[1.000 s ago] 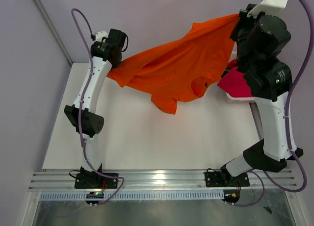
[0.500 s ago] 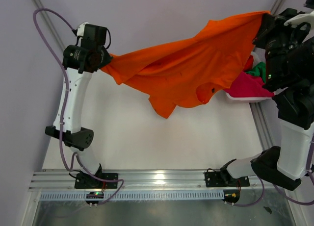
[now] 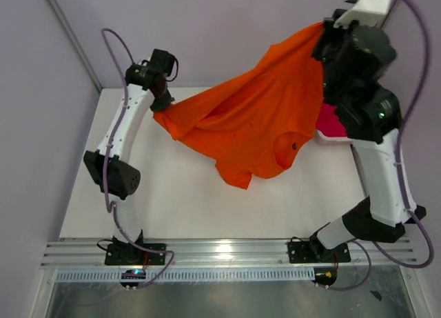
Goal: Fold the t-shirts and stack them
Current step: Flatten out the tshirt
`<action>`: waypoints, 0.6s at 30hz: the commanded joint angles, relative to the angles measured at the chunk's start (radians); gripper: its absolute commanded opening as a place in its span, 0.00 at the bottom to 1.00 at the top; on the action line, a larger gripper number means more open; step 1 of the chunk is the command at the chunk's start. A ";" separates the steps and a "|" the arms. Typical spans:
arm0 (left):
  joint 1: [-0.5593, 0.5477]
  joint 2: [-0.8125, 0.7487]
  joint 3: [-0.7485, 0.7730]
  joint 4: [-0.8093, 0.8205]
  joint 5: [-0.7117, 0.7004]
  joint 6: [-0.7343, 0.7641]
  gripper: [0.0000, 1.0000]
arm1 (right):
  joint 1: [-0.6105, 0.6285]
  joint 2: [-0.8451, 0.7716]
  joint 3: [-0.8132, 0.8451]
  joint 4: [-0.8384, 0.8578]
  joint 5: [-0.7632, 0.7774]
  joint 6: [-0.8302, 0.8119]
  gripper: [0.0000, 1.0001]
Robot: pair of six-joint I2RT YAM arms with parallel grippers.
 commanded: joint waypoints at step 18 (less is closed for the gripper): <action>0.011 0.635 0.114 0.015 0.011 0.066 0.00 | -0.120 0.383 -0.337 0.223 -0.176 0.117 0.03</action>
